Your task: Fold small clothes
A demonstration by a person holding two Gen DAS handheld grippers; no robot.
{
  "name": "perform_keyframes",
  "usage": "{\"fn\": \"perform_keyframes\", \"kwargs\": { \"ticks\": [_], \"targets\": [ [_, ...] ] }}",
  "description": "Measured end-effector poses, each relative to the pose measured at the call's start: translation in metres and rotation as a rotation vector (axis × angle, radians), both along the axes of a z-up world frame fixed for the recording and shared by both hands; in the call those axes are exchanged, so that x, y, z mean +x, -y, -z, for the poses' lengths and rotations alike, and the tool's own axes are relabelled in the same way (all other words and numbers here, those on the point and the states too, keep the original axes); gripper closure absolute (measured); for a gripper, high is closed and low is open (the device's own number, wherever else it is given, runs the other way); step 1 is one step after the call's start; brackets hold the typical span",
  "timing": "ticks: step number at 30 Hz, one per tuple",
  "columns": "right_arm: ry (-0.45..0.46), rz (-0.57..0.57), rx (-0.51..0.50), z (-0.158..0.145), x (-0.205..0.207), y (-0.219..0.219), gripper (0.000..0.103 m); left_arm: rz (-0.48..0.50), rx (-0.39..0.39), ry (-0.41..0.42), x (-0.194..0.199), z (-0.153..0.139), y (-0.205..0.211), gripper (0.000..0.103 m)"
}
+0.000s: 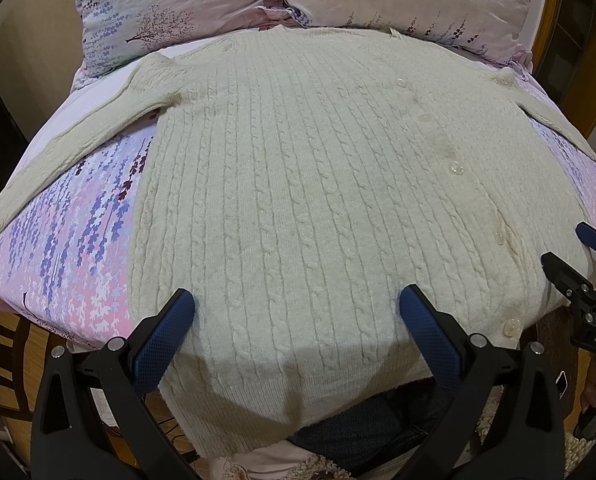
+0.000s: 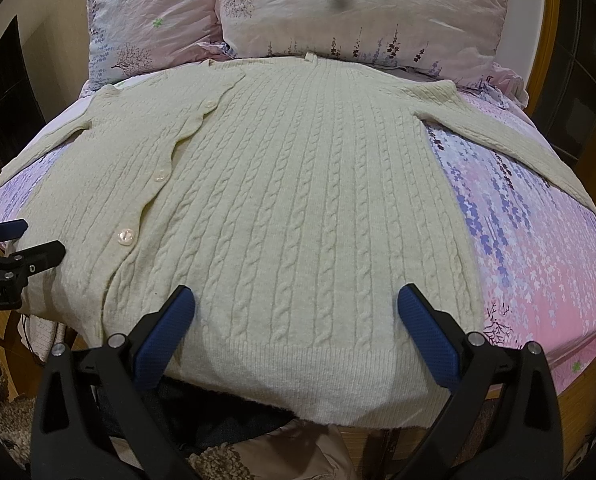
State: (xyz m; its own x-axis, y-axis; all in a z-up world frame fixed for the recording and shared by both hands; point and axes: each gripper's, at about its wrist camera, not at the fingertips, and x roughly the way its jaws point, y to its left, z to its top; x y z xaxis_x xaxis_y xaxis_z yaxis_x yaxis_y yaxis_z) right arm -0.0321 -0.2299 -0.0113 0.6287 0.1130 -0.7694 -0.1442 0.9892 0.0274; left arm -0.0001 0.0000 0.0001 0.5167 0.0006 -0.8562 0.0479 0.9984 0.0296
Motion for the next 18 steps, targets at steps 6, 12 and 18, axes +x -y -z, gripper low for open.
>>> {"fn": "perform_keyframes", "kwargs": {
  "ticks": [6, 12, 18],
  "targets": [
    [0.000, 0.000, 0.000, 0.0002, 0.0004, 0.0002, 0.002, 0.000, 0.000, 0.000, 0.0000, 0.0000, 0.0000, 0.001],
    [0.000, 0.000, 0.000, 0.0004, 0.0000, -0.0007, 0.002, 0.000, 0.000, 0.000, 0.0000, 0.0000, 0.0000, 0.001],
    [-0.001, -0.005, 0.000, 0.0007, 0.0017, 0.0004, 0.002, 0.002, 0.000, -0.002, 0.0001, 0.0000, 0.0000, 0.001]
  ]
}}
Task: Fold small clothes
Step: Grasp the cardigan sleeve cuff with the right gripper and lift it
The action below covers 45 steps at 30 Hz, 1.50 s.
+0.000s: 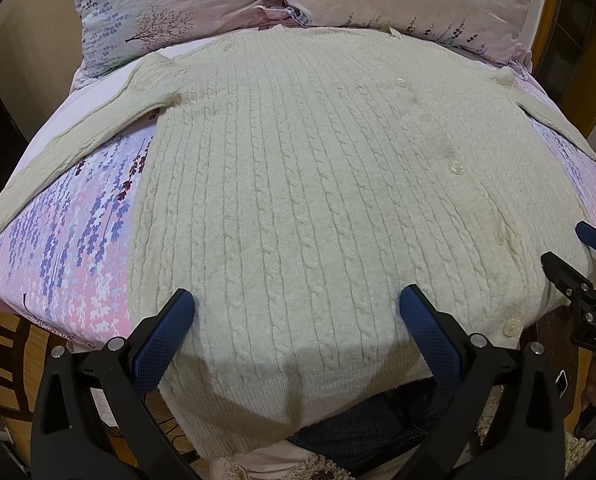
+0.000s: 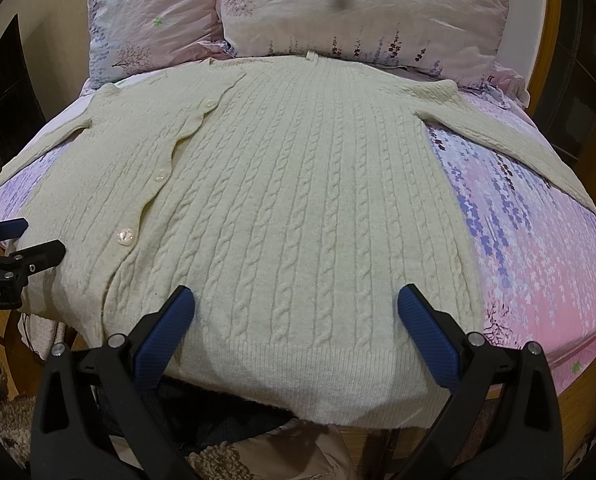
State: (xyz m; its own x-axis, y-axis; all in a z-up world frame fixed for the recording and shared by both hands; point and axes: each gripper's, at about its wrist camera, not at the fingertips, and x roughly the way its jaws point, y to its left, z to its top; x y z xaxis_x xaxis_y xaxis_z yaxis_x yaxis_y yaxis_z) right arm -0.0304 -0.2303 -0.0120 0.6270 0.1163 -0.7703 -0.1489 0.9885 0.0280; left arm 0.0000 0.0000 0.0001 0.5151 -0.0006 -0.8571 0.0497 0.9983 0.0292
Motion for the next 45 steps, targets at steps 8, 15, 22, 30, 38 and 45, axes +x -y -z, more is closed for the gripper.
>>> {"fn": "perform_keyframes", "kwargs": {
  "ticks": [8, 15, 22, 30, 38, 45],
  "targets": [
    [0.012, -0.033, 0.007, 0.000, 0.001, 0.001, 0.002, 0.012, 0.001, -0.024, 0.007, -0.002, 0.000, 0.001],
    [-0.013, -0.058, 0.125, -0.013, 0.018, 0.021, 0.002, 0.039, -0.017, -0.039, 0.014, -0.003, -0.004, 0.001],
    [0.031, 0.279, 0.334, -0.042, 0.078, 0.135, 0.009, -0.023, -0.052, 0.042, 0.037, -0.019, -0.032, 0.001],
    [-0.103, 0.586, 0.724, -0.001, 0.145, 0.245, 0.043, -0.058, -0.201, 0.116, 0.076, -0.028, -0.062, 0.001],
    [-0.108, 0.576, 0.821, 0.011, 0.187, 0.238, 0.044, -0.020, -0.230, 0.172, 0.110, -0.041, -0.064, 0.001],
    [0.012, 0.837, 0.741, 0.010, 0.172, 0.291, 0.054, -0.004, -0.273, 0.153, 0.126, -0.036, -0.067, 0.001]
  ]
}}
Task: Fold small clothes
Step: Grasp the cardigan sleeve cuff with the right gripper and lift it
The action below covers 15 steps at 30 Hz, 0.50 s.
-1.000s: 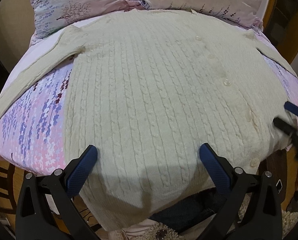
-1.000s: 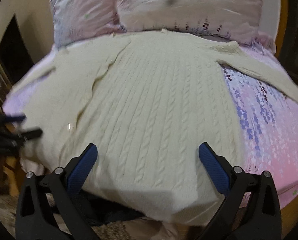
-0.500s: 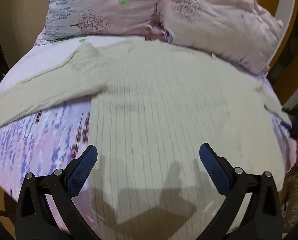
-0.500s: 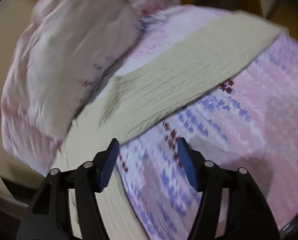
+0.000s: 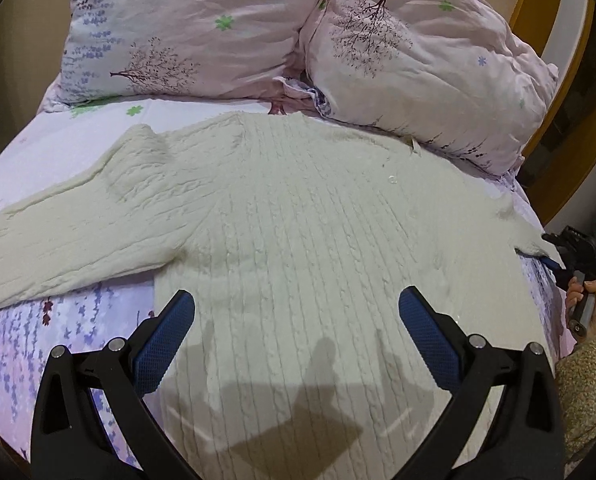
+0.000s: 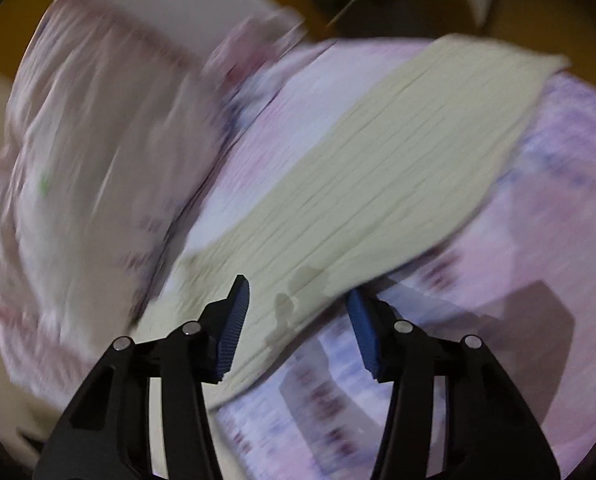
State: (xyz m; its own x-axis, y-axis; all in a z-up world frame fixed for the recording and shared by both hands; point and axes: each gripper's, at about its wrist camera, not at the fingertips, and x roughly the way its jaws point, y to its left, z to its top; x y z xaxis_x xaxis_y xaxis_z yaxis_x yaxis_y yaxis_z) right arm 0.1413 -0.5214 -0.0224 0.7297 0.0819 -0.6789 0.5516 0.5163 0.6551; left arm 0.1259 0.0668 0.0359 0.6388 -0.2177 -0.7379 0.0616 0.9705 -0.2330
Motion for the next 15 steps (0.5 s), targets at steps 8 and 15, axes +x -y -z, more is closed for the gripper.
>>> {"fn": "perform_keyframes", "kwargs": {
  "ticks": [8, 15],
  "targets": [
    [-0.018, 0.093, -0.066, 0.002, -0.013, 0.031, 0.094, 0.019, -0.042, -0.017, 0.017, 0.005, -0.003, 0.001],
    [0.049, 0.002, -0.247, -0.044, -0.004, 0.003, 0.098, 0.012, -0.089, 0.042, 0.021, -0.001, -0.009, 0.001]
  ]
}}
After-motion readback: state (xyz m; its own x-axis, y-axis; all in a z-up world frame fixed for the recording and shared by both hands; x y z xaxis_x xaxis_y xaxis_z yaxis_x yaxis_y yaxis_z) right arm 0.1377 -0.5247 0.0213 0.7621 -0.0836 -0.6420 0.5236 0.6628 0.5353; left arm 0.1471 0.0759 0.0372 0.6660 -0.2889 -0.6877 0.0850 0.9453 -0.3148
